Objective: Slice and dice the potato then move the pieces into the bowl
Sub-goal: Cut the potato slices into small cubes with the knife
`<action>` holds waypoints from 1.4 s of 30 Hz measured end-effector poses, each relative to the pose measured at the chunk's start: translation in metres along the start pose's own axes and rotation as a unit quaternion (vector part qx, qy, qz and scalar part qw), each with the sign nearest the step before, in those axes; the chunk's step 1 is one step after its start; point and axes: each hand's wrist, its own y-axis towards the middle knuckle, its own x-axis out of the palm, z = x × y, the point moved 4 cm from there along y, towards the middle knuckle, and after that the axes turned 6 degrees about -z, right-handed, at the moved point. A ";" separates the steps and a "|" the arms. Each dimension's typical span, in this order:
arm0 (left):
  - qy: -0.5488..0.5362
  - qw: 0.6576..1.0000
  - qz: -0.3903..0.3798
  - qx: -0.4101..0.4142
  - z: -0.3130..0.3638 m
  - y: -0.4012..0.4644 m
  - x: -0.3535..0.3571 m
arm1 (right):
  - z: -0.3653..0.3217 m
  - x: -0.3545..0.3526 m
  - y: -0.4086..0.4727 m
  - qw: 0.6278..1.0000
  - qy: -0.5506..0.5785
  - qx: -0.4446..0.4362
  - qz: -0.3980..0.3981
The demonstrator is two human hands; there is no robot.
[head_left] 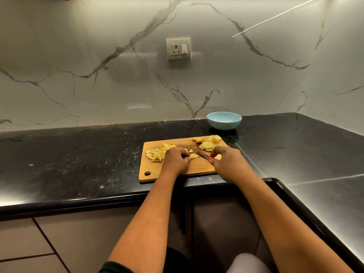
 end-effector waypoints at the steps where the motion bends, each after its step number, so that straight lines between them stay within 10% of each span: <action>1: -0.002 1.000 -0.003 0.001 -0.001 -0.001 0.000 | 0.001 0.007 0.001 1.000 0.010 -0.003 0.005; 21: 0.025 0.998 0.043 0.030 0.000 -0.003 0.006 | 0.003 0.001 0.013 0.982 -0.154 0.046 -0.097; 25: 0.045 0.993 0.087 0.059 0.000 -0.005 0.007 | 0.028 -0.022 0.003 0.987 -0.044 0.063 -0.142; 42: 0.165 0.979 -0.018 0.119 0.025 -0.001 0.020 | 0.039 0.032 0.057 0.960 0.184 -0.088 0.193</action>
